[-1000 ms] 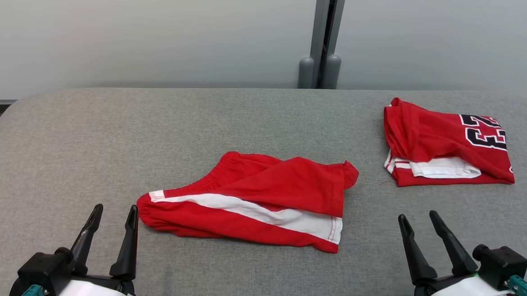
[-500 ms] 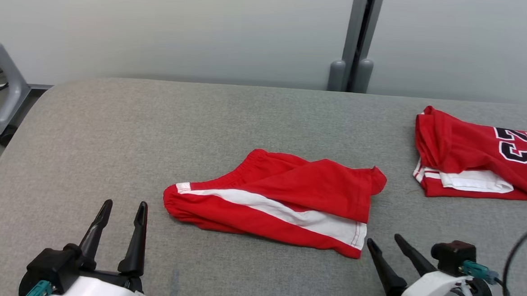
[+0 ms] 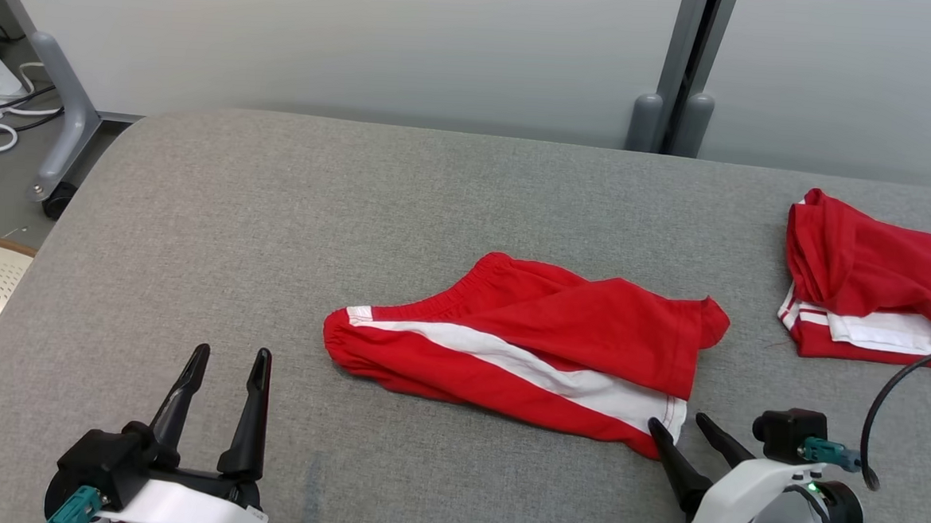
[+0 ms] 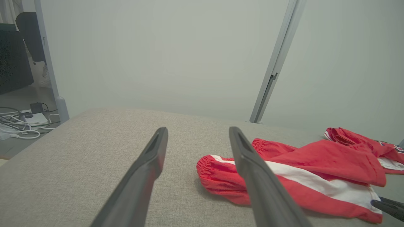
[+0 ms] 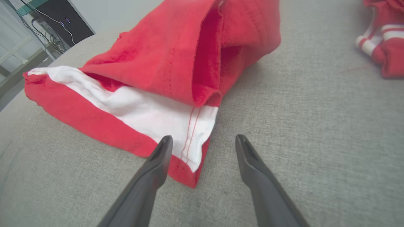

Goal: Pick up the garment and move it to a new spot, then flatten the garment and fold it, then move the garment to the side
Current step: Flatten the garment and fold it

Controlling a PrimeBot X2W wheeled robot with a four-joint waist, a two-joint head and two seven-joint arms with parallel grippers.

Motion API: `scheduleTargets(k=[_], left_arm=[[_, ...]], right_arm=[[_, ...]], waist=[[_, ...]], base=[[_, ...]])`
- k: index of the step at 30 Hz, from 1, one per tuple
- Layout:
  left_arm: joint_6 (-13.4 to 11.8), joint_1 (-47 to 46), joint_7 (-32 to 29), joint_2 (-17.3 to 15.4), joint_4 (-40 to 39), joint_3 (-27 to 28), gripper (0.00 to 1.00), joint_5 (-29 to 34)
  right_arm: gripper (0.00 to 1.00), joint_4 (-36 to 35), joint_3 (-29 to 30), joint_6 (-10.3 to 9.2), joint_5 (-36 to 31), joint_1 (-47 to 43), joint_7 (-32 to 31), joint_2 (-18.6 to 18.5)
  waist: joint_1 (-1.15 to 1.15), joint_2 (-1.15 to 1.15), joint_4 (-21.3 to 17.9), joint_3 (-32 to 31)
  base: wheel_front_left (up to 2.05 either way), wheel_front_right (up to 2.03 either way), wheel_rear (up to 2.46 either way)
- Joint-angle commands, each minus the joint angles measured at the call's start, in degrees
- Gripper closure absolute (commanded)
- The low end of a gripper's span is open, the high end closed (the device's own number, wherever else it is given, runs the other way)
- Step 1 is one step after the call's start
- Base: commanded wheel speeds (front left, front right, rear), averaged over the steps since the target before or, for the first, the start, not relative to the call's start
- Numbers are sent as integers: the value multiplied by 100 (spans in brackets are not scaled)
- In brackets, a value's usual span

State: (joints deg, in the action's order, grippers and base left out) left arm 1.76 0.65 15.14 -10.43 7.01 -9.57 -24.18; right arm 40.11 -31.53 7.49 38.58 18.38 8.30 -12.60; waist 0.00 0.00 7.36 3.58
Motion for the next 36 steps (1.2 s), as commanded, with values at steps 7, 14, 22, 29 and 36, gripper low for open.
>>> scheduleTargets(k=[7, 14, 22, 29, 36], left_arm=[[95, -152, 10, 38, 106, 69, 0, 75], [152, -153, 10, 77, 184, 89, 0, 113], [206, -190, 10, 86, 285, 90, 0, 140], [228, -204, 10, 86, 378, 84, 0, 129], [259, -207, 10, 59, 473, 37, 0, 112]], right_arm=[[62, 309, -227, 3, 260, 285, 136, 114], [100, 221, -553, 3, 483, 369, 309, 3], [100, -603, -1120, 3, 1001, 179, 157, -684], [100, -1343, -1351, 3, 1435, 1, 92, -1402], [100, -1843, -1444, 3, 1704, -156, 184, -2018]], waist=[[0, 0, 76, 7], [0, 0, -6, -6], [0, 0, -309, -15], [0, 0, -498, -45], [0, 0, -614, -90]], base=[[0, 0, 0], [0, 0, 0], [0, 0, 0], [0, 0, 0], [0, 0, 0]])
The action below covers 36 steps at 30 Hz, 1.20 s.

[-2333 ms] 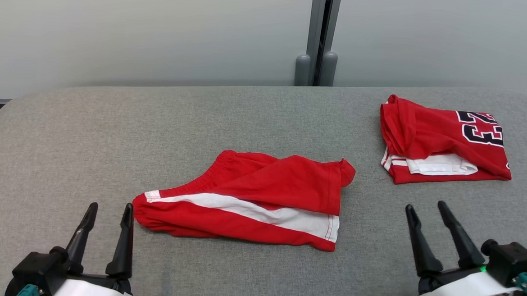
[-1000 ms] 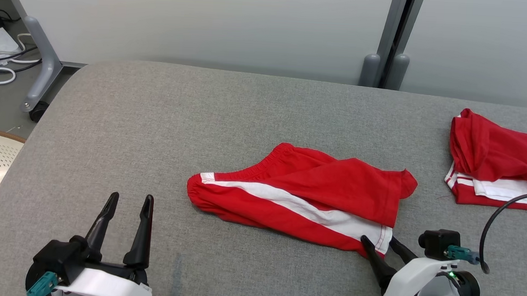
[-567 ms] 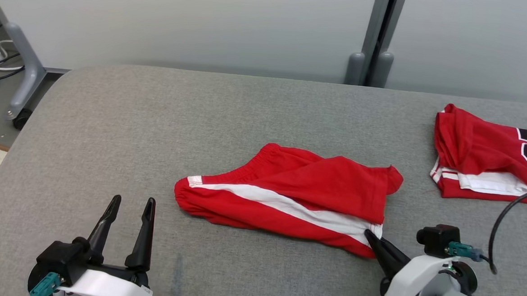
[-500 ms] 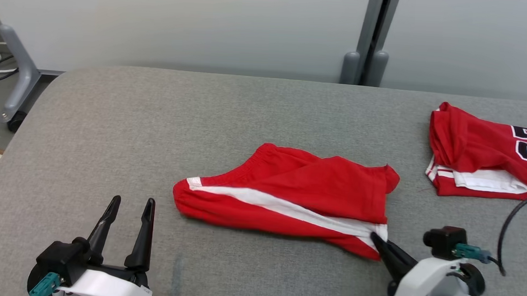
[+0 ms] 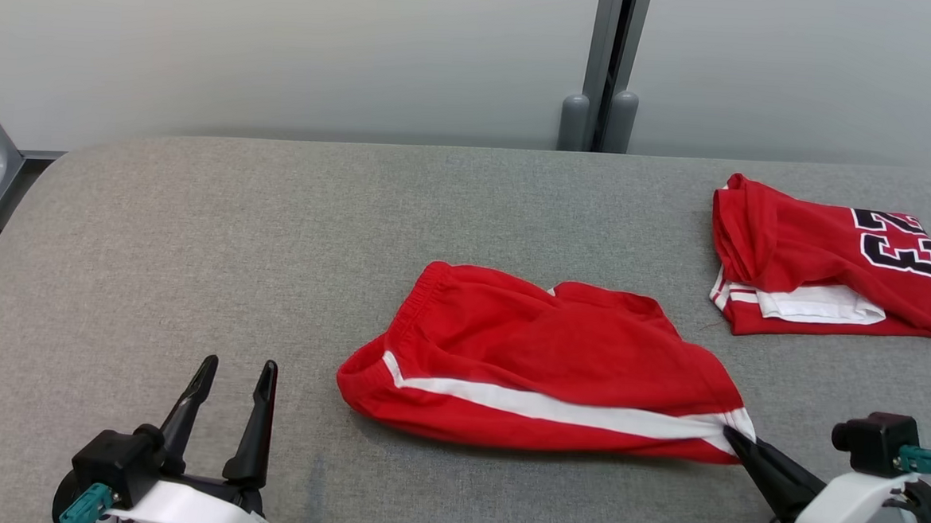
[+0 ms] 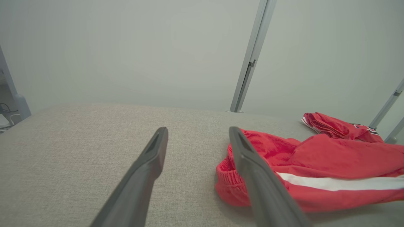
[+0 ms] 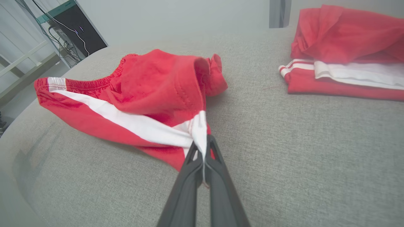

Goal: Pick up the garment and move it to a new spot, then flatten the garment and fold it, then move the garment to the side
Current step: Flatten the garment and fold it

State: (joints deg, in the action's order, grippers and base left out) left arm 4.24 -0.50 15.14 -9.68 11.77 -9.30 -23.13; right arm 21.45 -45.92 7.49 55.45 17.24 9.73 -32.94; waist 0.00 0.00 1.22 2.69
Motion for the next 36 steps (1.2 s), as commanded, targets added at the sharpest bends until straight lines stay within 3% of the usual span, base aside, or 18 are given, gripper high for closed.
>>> scheduleTargets(k=[1, 6, 9, 10, 11, 12, 19, 23, 28, 32, 36], left_arm=[[18, -86, 5, -23, 15, 1, 0, 4], [28, -70, -42, -61, 70, -41, 0, -26], [29, -65, -85, -82, 101, -62, 0, -49], [26, -81, -85, -77, 124, -85, 0, -56], [25, -88, -87, -73, 138, -96, 0, -59], [26, -94, -91, -69, 153, -108, 0, -55], [16, -110, -95, -97, 216, -139, 0, -84], [1, -74, -100, -132, 200, -143, 0, -97], [-20, -58, -120, -158, 161, -150, 0, -109], [-28, -102, -149, -153, 128, -185, 0, -111], [-17, -150, -210, -156, 98, -229, 0, -112]], right_arm=[[100, 8, -19, 3, 22, -63, 49, -51], [100, 173, -43, 3, -5, -247, -1, -277], [100, 330, 10, 3, -17, -289, 33, -166], [78, 474, 30, 3, -29, -309, -33, -73], [7, 520, 46, 3, -16, -313, -56, -12], [0, 562, 61, 3, -5, -308, -64, 36], [0, 641, 300, 3, -152, -182, 145, 122], [0, 456, 792, 3, -359, -151, 443, 159], [0, 54, 2040, 3, -1058, -299, 542, 466], [0, -437, 3328, 3, -1932, -658, 539, 1035], [0, -706, 3781, 3, -2406, -874, 540, 1407]], waist=[[0, 0, -7, -9], [0, 0, 3, -14], [0, 0, -11, -1], [0, 0, -22, -3], [0, 0, -28, -8], [0, 0, -36, -14], [0, 0, -105, -93], [0, 0, -153, -119], [0, 0, -193, -118], [0, 0, -206, -87], [0, 0, -209, -66]], base=[[0, 0, 0], [0, 0, 0], [0, 0, 0], [0, 0, 0], [0, 0, 0], [0, 0, 0], [0, 0, 0], [0, 0, 0], [0, 0, 0], [0, 0, 0], [0, 0, 0]])
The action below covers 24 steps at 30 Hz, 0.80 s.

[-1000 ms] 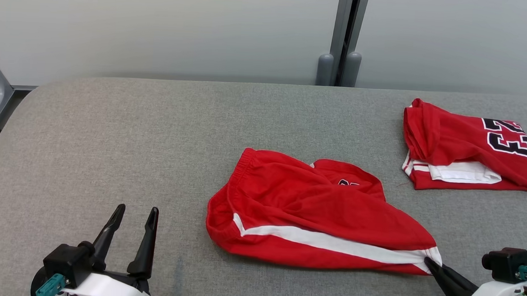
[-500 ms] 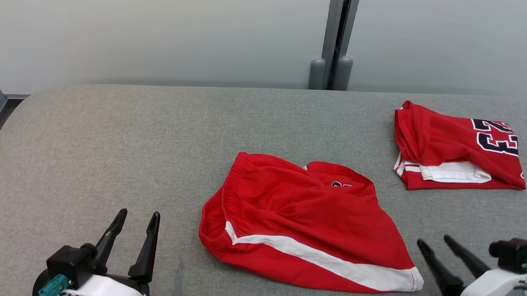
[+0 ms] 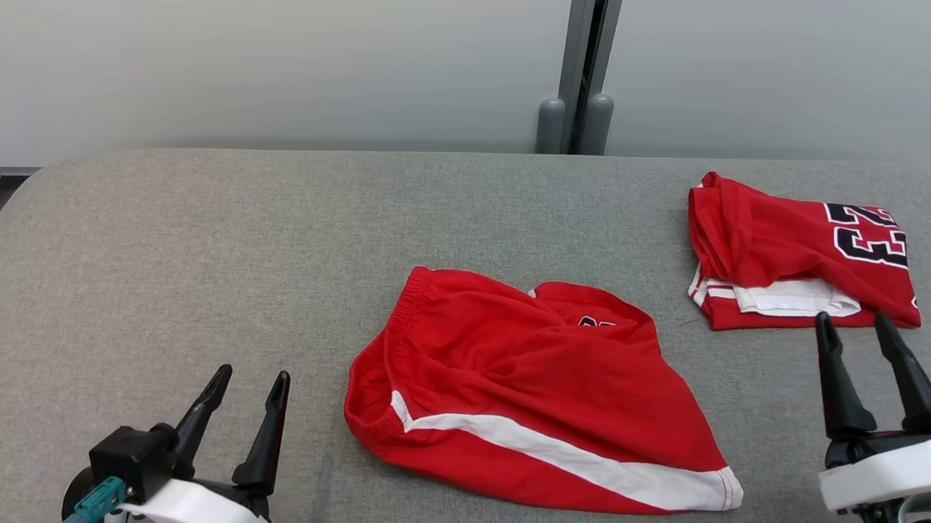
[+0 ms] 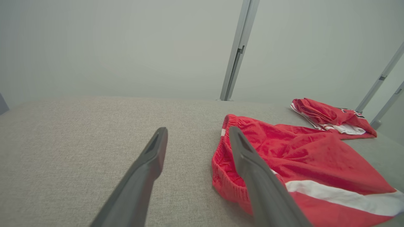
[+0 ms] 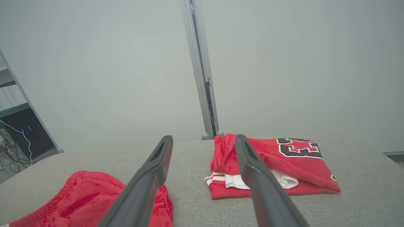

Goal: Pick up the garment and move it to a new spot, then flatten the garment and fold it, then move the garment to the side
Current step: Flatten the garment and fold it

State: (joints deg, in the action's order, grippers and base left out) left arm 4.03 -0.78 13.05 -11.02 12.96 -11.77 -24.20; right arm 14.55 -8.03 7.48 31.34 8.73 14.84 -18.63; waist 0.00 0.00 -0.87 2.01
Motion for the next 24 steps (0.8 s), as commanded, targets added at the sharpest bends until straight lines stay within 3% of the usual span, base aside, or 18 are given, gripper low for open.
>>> scheduleTargets(k=[1, 16, 24], left_arm=[[6, -135, -24, -22, -33, 9, 0, -15], [22, -346, -243, -47, -278, -254, 0, 57], [100, -607, -1124, -62, -406, -678, 0, 34]], right_arm=[[0, -68, 52, 5, -98, -76, 30, 49], [0, -334, 506, 4, -641, -157, 32, 417], [0, -442, 612, 4, -801, -125, 32, 586]], waist=[[0, 0, 1, 8], [0, 0, -29, 79], [0, 0, -140, 115]], base=[[0, 0, 0], [0, 0, 0], [0, 0, 0]])
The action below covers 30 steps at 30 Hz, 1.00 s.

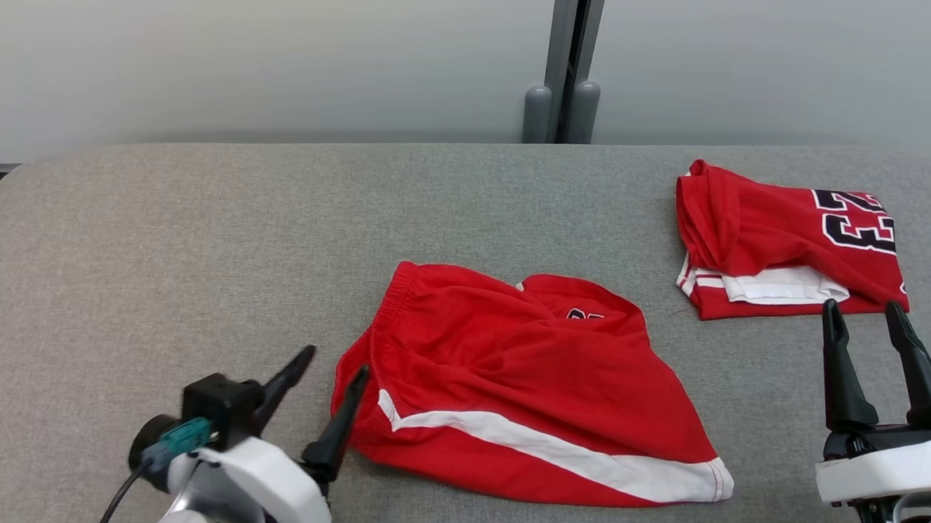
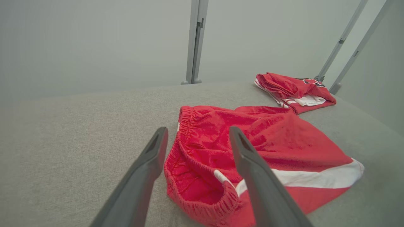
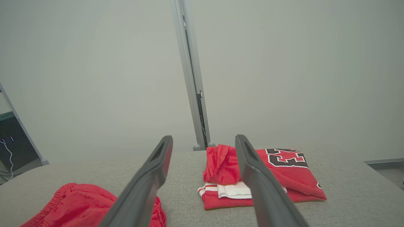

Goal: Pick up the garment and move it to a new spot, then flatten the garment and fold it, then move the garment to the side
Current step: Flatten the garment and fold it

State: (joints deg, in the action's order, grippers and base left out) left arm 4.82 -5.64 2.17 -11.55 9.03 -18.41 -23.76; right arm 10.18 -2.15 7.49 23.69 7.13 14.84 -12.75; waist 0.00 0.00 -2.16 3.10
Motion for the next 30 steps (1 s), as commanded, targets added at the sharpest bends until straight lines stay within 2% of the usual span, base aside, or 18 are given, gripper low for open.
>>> scheduleTargets(k=[1, 9, 18, 19, 21, 22, 23, 24, 25, 26, 30], left_arm=[[31, -150, -226, -23, -21, -91, 0, -25], [101, -345, -1702, -40, 36, -510, 0, -333], [121, -391, -2338, -68, 300, -730, 0, -477], [111, -379, -2405, -86, 314, -741, 4, -488], [92, -370, -2473, -122, 274, -734, 35, -515], [92, -370, -2473, -122, 274, -734, 35, -515], [70, -358, -2482, -141, 250, -719, 51, -517], [58, -333, -2507, -165, 223, -715, 59, -521], [51, -304, -2499, -181, 190, -701, 72, -533], [34, -280, -2485, -187, 156, -680, 100, -552], [39, -139, -2504, -294, 127, -639, 100, -622]], right_arm=[[0, -11, 18, 3, -45, 39, 32, 15], [0, 28, -49, 4, -50, 88, 32, 57], [0, 77, -80, 3, -26, 167, 32, 62], [0, 80, -76, 3, -28, 161, 32, 66], [0, 84, -69, 3, -40, 156, 32, 77], [0, 84, -69, 3, -40, 156, 32, 77], [0, 82, -64, 3, -48, 154, 32, 80], [0, 81, -58, 3, -54, 149, 32, 81], [0, 80, -58, 3, -61, 144, 32, 83], [0, 83, -53, 3, -64, 137, 32, 80], [0, 94, -87, 3, -70, 138, 32, 76]], waist=[[0, 0, -24, 13], [0, 0, -137, 57], [0, 0, -211, 128], [0, 0, -207, 133], [0, 0, -191, 145], [0, 0, -191, 145], [0, 0, -178, 150], [0, 0, -160, 154], [0, 0, -143, 157], [0, 0, -120, 160], [0, 0, -49, 162]], base=[[0, 0, 0], [0, 0, 0], [0, 0, 0], [0, 0, 0], [0, 0, 0], [0, 0, 0], [0, 0, 0], [0, 0, 0], [0, 0, 0], [0, 0, 0], [0, 0, 0]])
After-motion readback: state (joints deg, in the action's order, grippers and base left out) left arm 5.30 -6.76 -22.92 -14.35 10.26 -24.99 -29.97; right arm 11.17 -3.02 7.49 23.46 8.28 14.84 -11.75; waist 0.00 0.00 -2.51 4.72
